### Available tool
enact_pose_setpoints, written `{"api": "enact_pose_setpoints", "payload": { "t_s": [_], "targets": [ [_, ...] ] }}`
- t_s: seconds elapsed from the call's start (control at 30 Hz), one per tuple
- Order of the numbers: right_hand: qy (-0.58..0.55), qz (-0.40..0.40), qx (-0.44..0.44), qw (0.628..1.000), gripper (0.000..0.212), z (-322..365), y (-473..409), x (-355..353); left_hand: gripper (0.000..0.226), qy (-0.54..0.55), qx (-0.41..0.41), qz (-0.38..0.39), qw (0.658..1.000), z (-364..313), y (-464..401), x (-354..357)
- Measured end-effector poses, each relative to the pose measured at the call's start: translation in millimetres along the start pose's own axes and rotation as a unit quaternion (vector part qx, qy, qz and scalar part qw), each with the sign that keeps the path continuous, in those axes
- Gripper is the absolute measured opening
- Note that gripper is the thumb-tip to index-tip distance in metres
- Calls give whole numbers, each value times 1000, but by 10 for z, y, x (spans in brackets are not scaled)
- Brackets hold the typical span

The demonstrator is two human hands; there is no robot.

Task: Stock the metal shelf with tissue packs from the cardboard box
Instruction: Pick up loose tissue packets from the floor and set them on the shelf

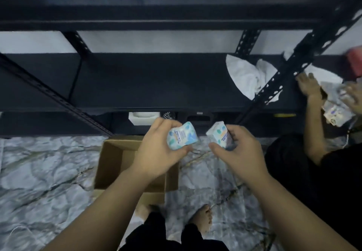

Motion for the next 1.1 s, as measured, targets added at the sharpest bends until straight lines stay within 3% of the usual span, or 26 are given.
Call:
{"api": "enact_pose_setpoints", "payload": {
  "t_s": [0.33, 0.73, 0.9, 1.1],
  "targets": [
    [-30, -4, -47, 998, 47, 1200, 87, 644, 50, 25, -3, -98, 995, 498, 143, -1391],
    [-95, -22, -121, 988, 46, 3154, -193, 1720, 58, 64, 49, -137, 987, 1227, -122, -3256],
    [-93, -29, -131, 987, 46, 3529, -293, 1834, 61, 72, 63, -165, 982, 1345, -300, -3709],
    [-99, -46, -165, 980, 42, 3833, -365, 1826, 47, 70, 59, -196, 976, 1381, -496, -4087]
  ]
}}
Point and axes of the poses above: each hand's wrist, its own y-axis away from the middle knuckle, its own x-axis out of the palm, z = x × y, the point moved 7 cm from there along -y, towards the middle knuckle, and after that the axes turned 8 degrees about x, right-handed, at the moved point
